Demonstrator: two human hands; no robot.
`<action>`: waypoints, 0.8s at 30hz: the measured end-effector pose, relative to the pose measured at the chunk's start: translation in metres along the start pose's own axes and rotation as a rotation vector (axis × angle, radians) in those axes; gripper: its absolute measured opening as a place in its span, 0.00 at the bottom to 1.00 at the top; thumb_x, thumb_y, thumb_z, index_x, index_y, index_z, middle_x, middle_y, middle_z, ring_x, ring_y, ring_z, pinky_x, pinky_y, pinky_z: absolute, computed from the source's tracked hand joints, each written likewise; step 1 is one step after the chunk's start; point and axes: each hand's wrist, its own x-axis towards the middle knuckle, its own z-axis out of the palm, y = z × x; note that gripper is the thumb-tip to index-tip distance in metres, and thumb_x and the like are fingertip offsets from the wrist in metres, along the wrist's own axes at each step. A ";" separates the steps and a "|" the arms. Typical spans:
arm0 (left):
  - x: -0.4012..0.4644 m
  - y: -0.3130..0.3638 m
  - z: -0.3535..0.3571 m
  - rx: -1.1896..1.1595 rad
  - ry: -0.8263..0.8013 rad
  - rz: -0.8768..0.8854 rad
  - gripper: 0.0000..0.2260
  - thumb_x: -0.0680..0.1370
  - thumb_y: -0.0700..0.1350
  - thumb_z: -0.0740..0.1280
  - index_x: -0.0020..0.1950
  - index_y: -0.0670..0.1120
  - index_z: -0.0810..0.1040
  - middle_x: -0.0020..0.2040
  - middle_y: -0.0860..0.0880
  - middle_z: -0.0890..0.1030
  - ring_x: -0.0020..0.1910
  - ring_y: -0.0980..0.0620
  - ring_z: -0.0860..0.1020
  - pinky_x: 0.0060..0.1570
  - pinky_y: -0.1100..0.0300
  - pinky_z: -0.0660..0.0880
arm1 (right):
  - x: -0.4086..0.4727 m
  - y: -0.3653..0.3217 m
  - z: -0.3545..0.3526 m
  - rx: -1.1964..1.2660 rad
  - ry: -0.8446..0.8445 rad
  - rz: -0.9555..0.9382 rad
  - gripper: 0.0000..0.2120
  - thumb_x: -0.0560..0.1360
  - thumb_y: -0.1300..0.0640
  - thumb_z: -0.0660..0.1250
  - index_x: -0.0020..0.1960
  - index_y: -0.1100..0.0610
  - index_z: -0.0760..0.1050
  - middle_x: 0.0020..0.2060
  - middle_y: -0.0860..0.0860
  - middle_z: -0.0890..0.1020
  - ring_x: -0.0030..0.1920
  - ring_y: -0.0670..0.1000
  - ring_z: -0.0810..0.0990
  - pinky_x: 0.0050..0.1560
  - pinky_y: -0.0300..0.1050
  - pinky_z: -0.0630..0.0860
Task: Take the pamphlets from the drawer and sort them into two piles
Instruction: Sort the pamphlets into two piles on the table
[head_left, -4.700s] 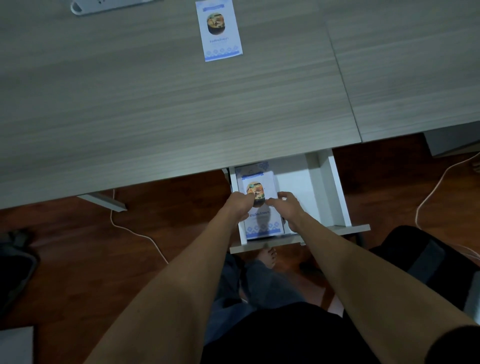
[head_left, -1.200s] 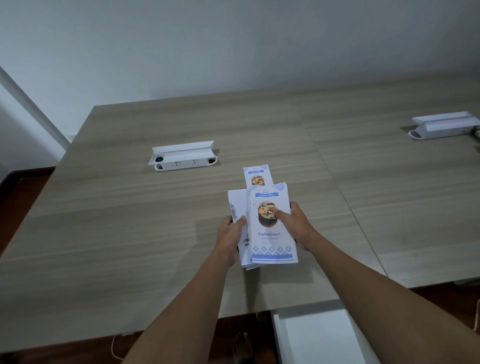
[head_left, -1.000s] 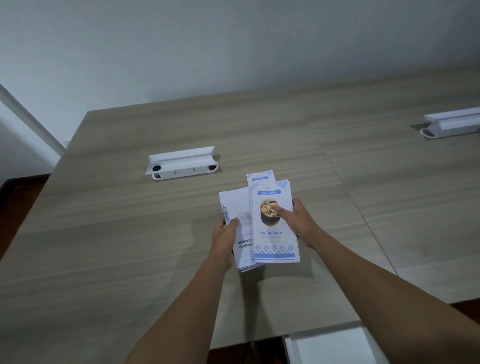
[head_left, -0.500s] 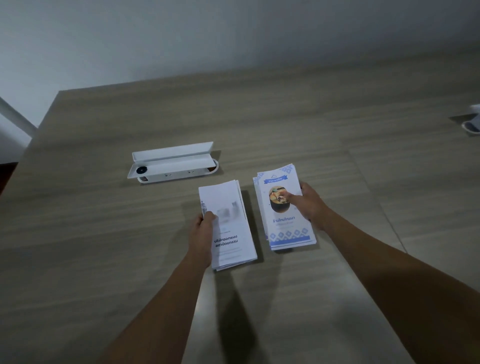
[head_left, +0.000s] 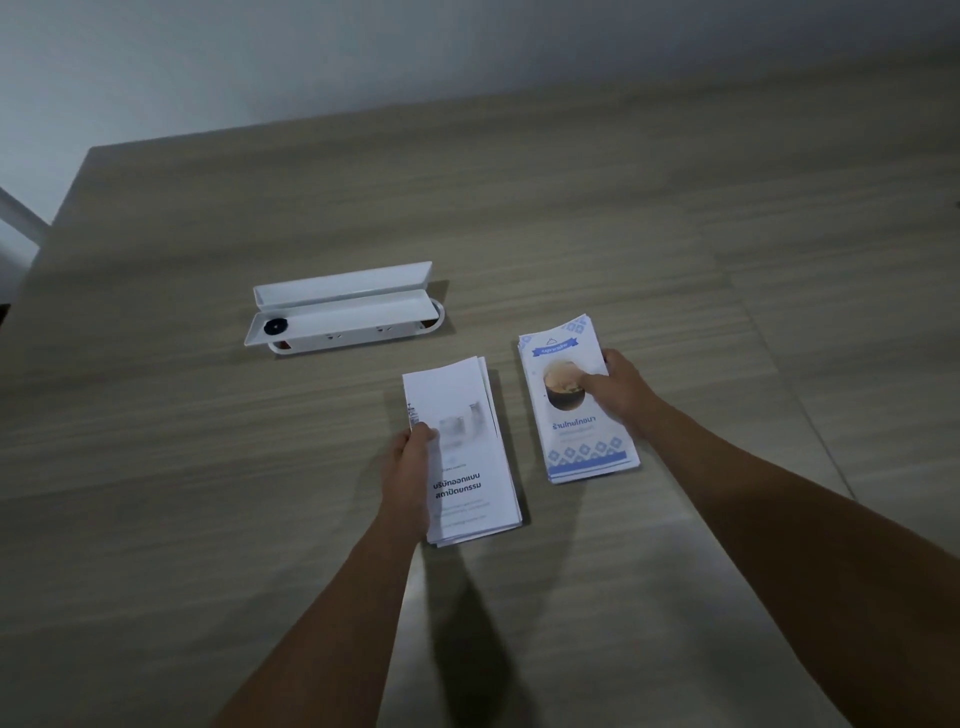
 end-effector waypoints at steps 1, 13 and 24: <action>0.000 0.000 0.000 0.000 0.000 -0.001 0.06 0.81 0.48 0.65 0.53 0.47 0.78 0.65 0.36 0.81 0.65 0.34 0.79 0.66 0.35 0.75 | 0.000 0.001 0.002 -0.003 0.015 -0.001 0.19 0.76 0.55 0.71 0.64 0.59 0.72 0.57 0.58 0.81 0.55 0.59 0.82 0.54 0.55 0.80; 0.000 0.000 0.002 0.025 -0.010 0.014 0.05 0.82 0.48 0.64 0.51 0.48 0.77 0.58 0.38 0.83 0.55 0.38 0.82 0.51 0.46 0.81 | 0.000 -0.001 0.023 -0.315 0.186 0.001 0.22 0.77 0.55 0.69 0.67 0.63 0.69 0.63 0.61 0.78 0.62 0.62 0.78 0.60 0.55 0.77; -0.017 0.024 0.013 -0.008 -0.075 -0.017 0.18 0.81 0.48 0.64 0.67 0.40 0.76 0.66 0.35 0.81 0.66 0.34 0.79 0.66 0.35 0.75 | -0.034 0.004 0.027 -0.453 0.511 -0.245 0.24 0.77 0.50 0.67 0.69 0.58 0.69 0.64 0.60 0.73 0.66 0.60 0.69 0.65 0.53 0.64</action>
